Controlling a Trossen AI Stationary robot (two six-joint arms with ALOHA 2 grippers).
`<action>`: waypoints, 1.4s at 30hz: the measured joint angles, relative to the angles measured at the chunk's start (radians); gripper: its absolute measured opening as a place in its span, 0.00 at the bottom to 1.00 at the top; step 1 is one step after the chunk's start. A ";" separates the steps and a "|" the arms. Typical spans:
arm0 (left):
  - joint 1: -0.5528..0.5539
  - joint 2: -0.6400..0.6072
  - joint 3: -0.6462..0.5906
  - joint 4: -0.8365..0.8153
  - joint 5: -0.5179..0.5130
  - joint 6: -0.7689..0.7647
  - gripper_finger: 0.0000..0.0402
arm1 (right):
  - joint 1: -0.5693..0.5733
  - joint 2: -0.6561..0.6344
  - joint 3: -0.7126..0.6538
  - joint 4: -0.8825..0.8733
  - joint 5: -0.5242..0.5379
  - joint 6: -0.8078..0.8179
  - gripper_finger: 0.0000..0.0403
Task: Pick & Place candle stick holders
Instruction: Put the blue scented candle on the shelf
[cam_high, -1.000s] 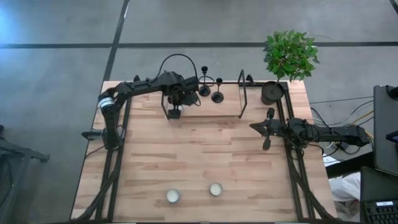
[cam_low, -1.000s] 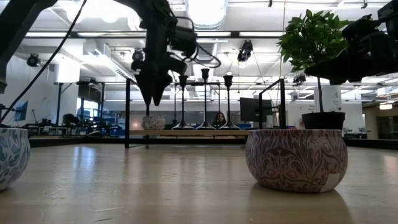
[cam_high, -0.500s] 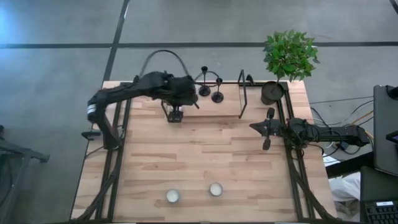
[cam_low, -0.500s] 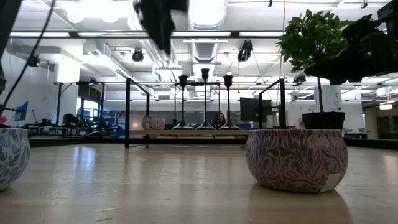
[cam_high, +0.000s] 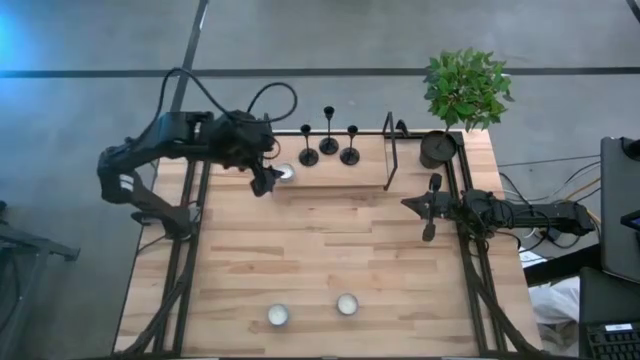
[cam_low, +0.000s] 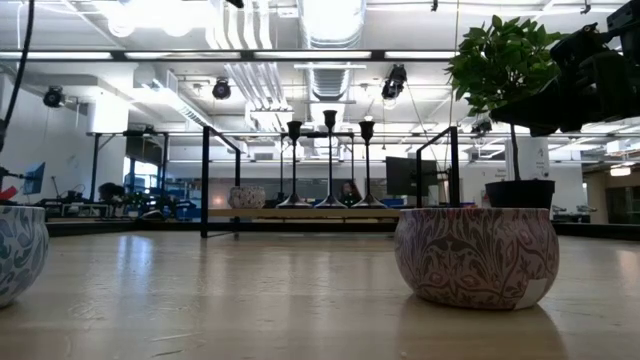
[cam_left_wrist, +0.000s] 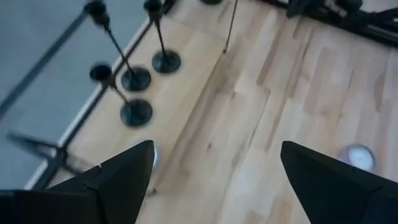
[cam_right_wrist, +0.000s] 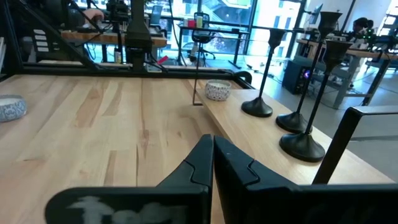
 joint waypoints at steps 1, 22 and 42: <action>-0.002 -0.004 0.000 -0.023 0.001 -0.016 0.89 | 0.000 0.000 0.000 0.000 0.000 0.000 0.02; -0.333 -0.100 -0.423 0.373 -0.169 -0.165 0.88 | 0.000 0.000 0.000 0.000 0.000 0.000 0.02; -0.423 -0.119 -0.864 0.907 -0.123 -0.328 0.89 | 0.000 0.000 0.000 0.000 0.000 0.000 0.02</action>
